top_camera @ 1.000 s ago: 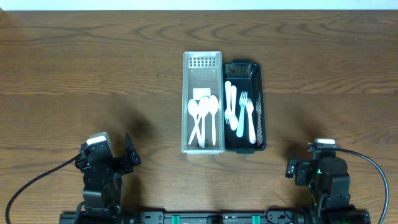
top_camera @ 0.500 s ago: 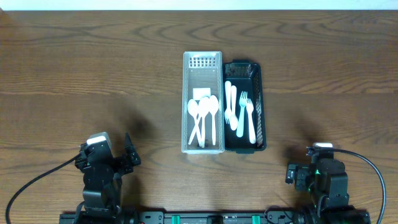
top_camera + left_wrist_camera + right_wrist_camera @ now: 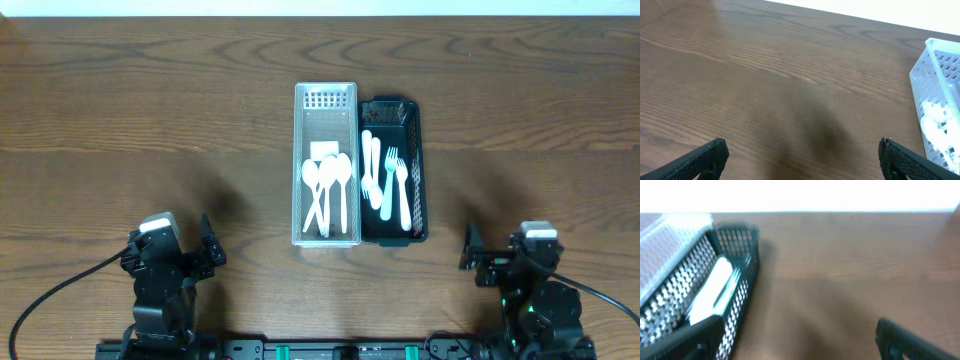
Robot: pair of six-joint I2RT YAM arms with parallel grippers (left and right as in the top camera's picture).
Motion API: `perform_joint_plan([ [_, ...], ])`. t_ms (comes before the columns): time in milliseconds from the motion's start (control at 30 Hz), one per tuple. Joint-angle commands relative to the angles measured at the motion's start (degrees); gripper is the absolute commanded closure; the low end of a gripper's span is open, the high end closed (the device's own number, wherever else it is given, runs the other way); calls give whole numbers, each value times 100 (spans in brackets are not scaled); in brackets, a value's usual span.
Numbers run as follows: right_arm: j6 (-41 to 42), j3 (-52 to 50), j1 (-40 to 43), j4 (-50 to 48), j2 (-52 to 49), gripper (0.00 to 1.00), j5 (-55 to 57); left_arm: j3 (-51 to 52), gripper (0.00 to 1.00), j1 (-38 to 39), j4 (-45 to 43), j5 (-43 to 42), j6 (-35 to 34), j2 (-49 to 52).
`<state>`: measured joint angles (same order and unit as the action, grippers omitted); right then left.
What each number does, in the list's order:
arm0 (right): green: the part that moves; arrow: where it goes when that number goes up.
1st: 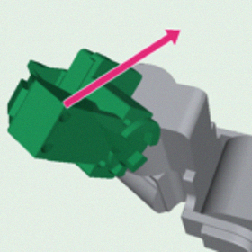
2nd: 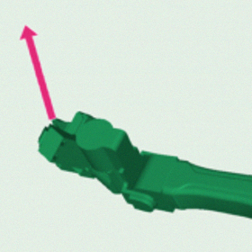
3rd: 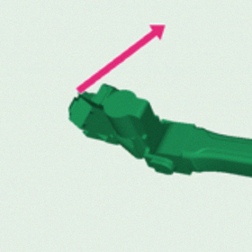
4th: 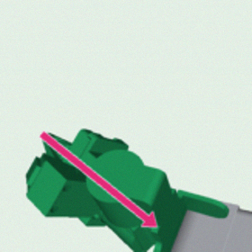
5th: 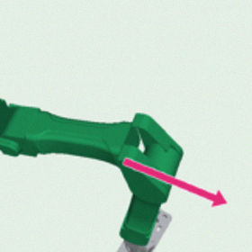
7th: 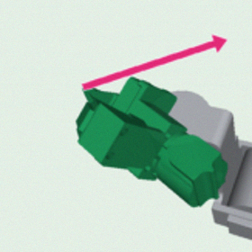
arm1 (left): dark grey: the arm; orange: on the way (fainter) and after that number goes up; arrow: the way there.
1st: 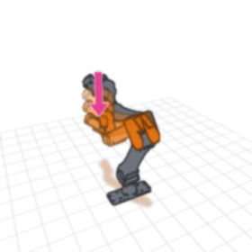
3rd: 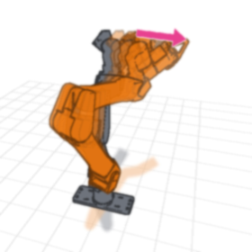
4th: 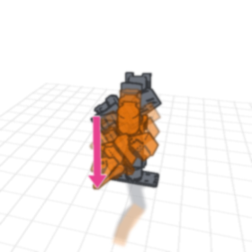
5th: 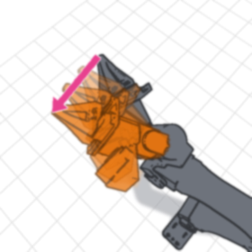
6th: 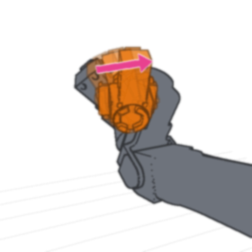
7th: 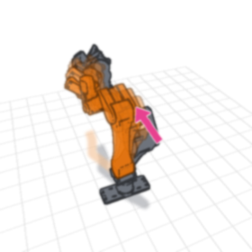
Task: Pack container
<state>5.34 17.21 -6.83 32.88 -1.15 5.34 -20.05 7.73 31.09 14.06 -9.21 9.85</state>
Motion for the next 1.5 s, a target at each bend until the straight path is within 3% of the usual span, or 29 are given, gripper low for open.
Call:
perform_joint_plan([
  [0,-168,-577,-107,-887,20,1,-129,-46,2,24,-2,13,-52,-24],
  [167,-302,-1709,-107,-3303,39,1,-105,-46,2,24,-2,13,-52,-24],
  [467,-413,-1690,-107,-2881,76,1,-284,-46,2,24,-2,13,-52,-24],
  [1367,-413,-1690,-107,-2883,66,1,-282,-46,2,22,2,13,-50,-50],
  [1467,-413,-1690,-107,-2883,66,1,-282,-46,2,-44,308,4,-55,-162],
])
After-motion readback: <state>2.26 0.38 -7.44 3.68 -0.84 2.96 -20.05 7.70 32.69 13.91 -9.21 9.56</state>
